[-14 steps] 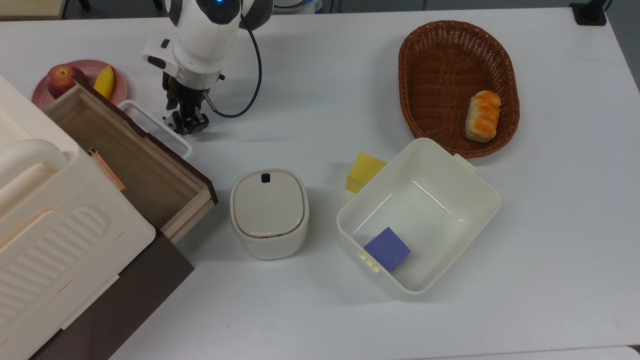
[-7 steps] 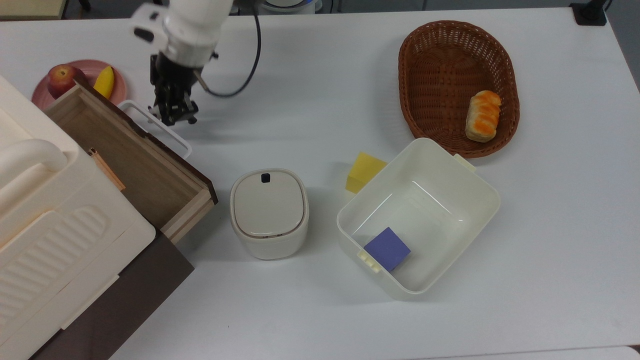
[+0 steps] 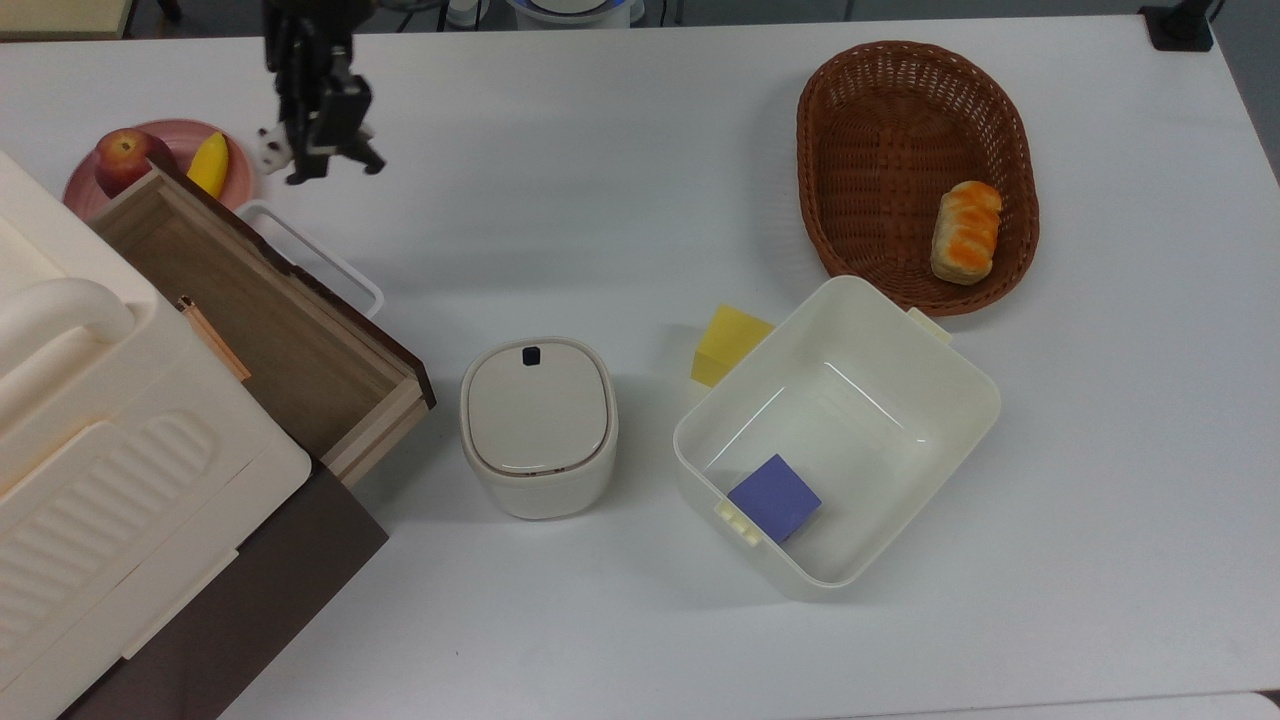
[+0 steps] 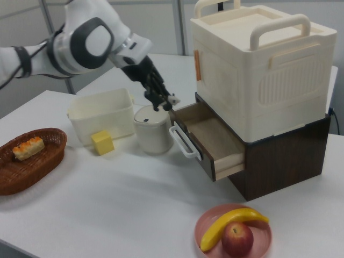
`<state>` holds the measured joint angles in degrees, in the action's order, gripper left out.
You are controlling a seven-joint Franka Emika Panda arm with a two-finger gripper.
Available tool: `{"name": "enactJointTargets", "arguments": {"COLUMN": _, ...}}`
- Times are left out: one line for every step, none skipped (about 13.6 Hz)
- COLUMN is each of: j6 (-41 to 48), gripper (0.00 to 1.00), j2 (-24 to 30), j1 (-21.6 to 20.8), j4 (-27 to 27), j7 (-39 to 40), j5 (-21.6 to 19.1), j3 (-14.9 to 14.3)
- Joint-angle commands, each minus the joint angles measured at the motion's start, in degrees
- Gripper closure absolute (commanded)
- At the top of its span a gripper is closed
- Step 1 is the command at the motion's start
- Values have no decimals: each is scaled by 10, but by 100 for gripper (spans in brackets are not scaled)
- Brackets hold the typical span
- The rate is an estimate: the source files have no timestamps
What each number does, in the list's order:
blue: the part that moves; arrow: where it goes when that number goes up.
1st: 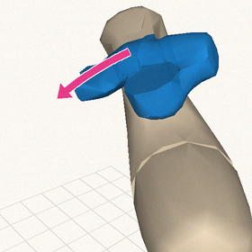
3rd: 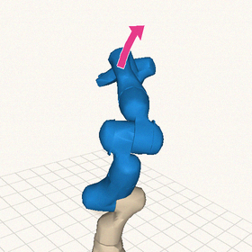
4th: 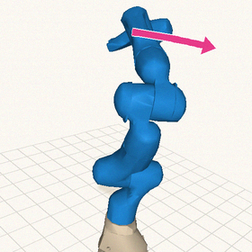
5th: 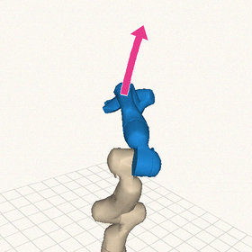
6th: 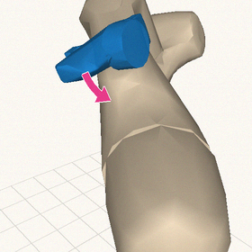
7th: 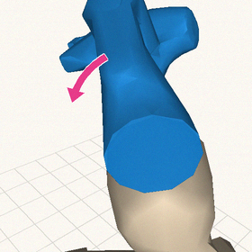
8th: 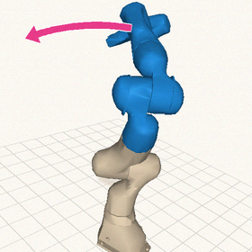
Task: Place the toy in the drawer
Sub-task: 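Carry the panda toy over the open wooden drawer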
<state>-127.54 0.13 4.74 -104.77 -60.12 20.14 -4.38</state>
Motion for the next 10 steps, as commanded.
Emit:
{"name": "enactJointTargets", "arguments": {"j6": 5, "gripper": 100, "j2": -107, "j1": 40, "j4": 110, "j7": 11, "j5": -15, "j3": -4}}
{"name": "enactJointTargets", "arguments": {"j6": 0, "gripper": 100, "j2": -133, "j1": 56, "j4": 129, "j7": 11, "j5": -15, "j3": -4}}
{"name": "enactJointTargets", "arguments": {"j6": -10, "gripper": 100, "j2": -145, "j1": 61, "j4": 137, "j7": 11, "j5": -14, "j3": -4}}
{"name": "enactJointTargets", "arguments": {"j6": -24, "gripper": 100, "j2": -152, "j1": 64, "j4": 137, "j7": 15, "j5": -12, "j3": -4}}
{"name": "enactJointTargets", "arguments": {"j6": -35, "gripper": 92, "j2": -159, "j1": 65, "j4": 133, "j7": 16, "j5": -8, "j3": -4}}
{"name": "enactJointTargets", "arguments": {"j6": -35, "gripper": 77, "j2": -170, "j1": 65, "j4": 133, "j7": 16, "j5": -8, "j3": -4}}
{"name": "enactJointTargets", "arguments": {"j6": -36, "gripper": 58, "j2": -177, "j1": 68, "j4": 133, "j7": 16, "j5": -7, "j3": -5}}
{"name": "enactJointTargets", "arguments": {"j6": -36, "gripper": 39, "j2": -184, "j1": 69, "j4": 132, "j7": 15, "j5": -6, "j3": -5}}
{"name": "enactJointTargets", "arguments": {"j6": -36, "gripper": 37, "j2": -185, "j1": 70, "j4": 132, "j7": 16, "j5": -6, "j3": -5}}
{"name": "enactJointTargets", "arguments": {"j6": -36, "gripper": 26, "j2": -185, "j1": 70, "j4": 132, "j7": 15, "j5": -6, "j3": -5}}
